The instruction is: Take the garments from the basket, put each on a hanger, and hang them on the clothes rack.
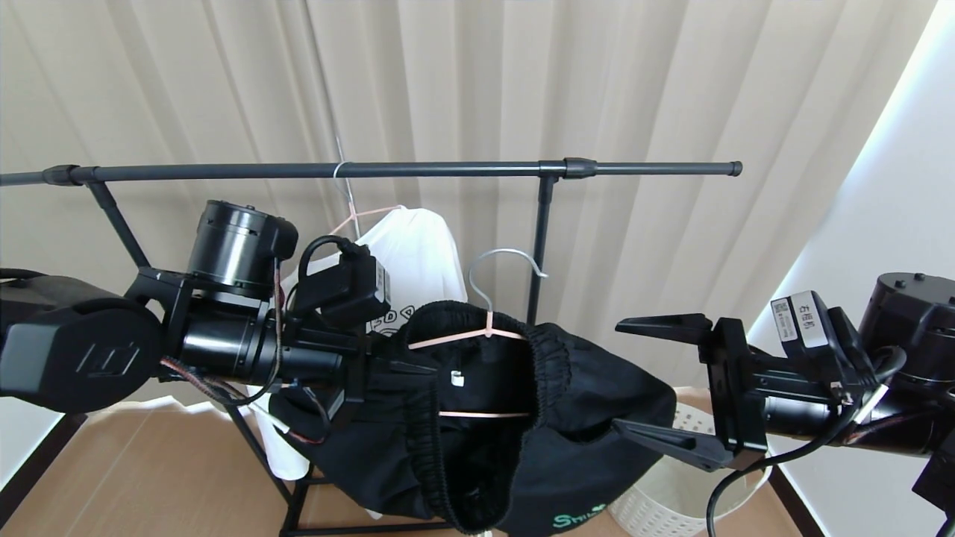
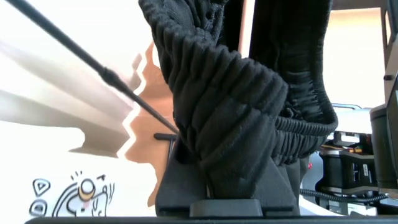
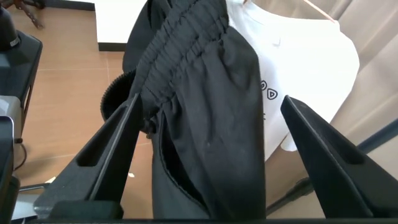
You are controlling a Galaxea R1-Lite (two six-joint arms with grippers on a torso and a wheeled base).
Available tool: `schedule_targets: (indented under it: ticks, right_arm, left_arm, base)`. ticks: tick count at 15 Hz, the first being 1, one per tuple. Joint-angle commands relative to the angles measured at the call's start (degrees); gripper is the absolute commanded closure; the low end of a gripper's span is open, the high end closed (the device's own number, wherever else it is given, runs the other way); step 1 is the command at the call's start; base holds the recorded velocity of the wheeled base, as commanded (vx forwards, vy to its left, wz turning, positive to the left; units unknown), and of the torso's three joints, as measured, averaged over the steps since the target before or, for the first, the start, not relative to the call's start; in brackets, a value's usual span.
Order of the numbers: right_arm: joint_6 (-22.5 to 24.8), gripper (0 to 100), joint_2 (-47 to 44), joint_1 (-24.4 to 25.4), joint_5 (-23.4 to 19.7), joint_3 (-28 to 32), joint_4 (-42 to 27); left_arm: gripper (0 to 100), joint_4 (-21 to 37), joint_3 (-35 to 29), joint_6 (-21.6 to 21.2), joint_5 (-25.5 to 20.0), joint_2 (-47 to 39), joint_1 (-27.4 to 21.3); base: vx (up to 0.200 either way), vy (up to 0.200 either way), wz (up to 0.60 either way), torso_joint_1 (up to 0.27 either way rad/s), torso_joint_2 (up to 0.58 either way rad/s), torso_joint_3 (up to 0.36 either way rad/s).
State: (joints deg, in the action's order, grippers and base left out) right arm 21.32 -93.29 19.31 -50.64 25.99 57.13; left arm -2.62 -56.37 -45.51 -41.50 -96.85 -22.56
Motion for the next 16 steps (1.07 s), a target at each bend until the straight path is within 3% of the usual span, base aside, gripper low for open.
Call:
schedule_targets:
  ticks: [1,8,16]
  right_arm:
    - [0.04,0,-1.36,-1.64,-0.07,0.46,0.00]
    - [0.91,0,-8.83,-5.77,-0.16,2.49,0.44]
    - [12.25,0,-18.59,-7.01,-0.16,2.57,0.36]
  left_arm:
    - [100,-0.02,0.82,-0.02,-0.08,1.76,1.21]
    - [100,-0.10,1.70,2.53,-0.16,5.54,3.23]
    - [100,-0.37,1.61,4.20,-0.25,6.77,4.81]
  base:
    - [0.000,0.000,0.00,0.000,0.00,0.000]
    - [0.000,0.000,0.00,0.000,0.00,0.000]
    - [0.000,0.000,0.00,0.000,0.00,0.000]
